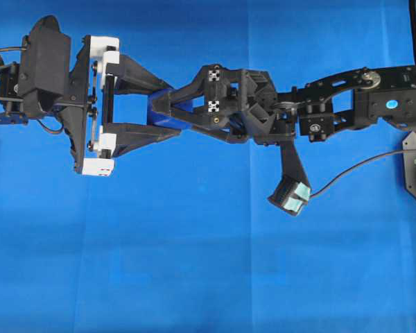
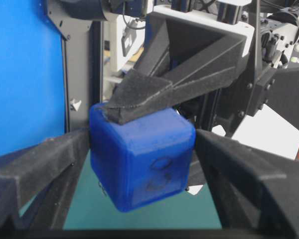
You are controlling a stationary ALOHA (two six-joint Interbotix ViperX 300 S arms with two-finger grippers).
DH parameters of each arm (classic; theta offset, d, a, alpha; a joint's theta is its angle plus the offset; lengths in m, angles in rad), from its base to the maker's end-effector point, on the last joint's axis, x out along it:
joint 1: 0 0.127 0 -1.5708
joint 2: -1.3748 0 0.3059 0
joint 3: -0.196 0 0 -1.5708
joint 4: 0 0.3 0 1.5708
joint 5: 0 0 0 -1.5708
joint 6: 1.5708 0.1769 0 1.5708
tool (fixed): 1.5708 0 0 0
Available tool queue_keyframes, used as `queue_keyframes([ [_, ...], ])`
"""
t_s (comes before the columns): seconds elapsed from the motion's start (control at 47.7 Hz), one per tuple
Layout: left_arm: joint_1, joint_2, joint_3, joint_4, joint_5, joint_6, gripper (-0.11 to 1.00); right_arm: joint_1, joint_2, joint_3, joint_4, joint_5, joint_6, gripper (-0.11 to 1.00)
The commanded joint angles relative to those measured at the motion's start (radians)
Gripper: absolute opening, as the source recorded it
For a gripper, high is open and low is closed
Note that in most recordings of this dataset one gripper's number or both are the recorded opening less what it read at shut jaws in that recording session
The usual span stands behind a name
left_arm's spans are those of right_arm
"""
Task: Handover the blue block to the right arm after grasping it with the left arm, then place it in the designated position.
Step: 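Close the right gripper on the cube beside the left gripper, then open the left gripper and pull the cube away with the right gripper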
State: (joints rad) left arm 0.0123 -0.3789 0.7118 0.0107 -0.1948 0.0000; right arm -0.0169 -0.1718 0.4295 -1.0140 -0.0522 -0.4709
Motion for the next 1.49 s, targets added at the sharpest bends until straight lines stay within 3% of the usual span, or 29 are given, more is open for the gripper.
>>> queue_keyframes([
  [0.0, -0.002, -0.018, -0.014, 0.0, -0.005, -0.002, 0.49, 0.003, -0.012, -0.028, -0.002, -0.006, 0.002, 0.95],
  [0.231, -0.009, -0.017, -0.014, -0.002, -0.005, 0.0, 0.49, 0.002, -0.011, -0.029, 0.002, 0.005, 0.009, 0.91],
  [0.399, -0.014, -0.018, -0.012, -0.002, -0.002, 0.0, 0.49, 0.003, -0.009, -0.038, 0.005, 0.006, 0.009, 0.5],
  [0.441, -0.015, -0.02, -0.012, -0.002, -0.002, 0.0, 0.49, 0.002, -0.009, -0.038, 0.006, 0.005, 0.011, 0.45],
  [1.112, -0.014, -0.018, -0.014, 0.0, -0.005, 0.002, 0.5, 0.002, -0.011, -0.032, 0.008, 0.005, 0.015, 0.45],
  [1.238, -0.014, -0.02, -0.012, -0.002, -0.006, 0.002, 0.8, 0.002, -0.012, -0.031, 0.008, 0.003, 0.034, 0.45],
  [1.301, -0.014, -0.02, -0.014, 0.0, -0.006, 0.002, 0.9, 0.002, -0.012, -0.031, 0.008, 0.003, 0.041, 0.45],
  [1.469, -0.014, -0.02, -0.014, -0.002, -0.006, 0.002, 0.93, 0.002, -0.012, -0.029, 0.008, 0.005, 0.049, 0.45],
])
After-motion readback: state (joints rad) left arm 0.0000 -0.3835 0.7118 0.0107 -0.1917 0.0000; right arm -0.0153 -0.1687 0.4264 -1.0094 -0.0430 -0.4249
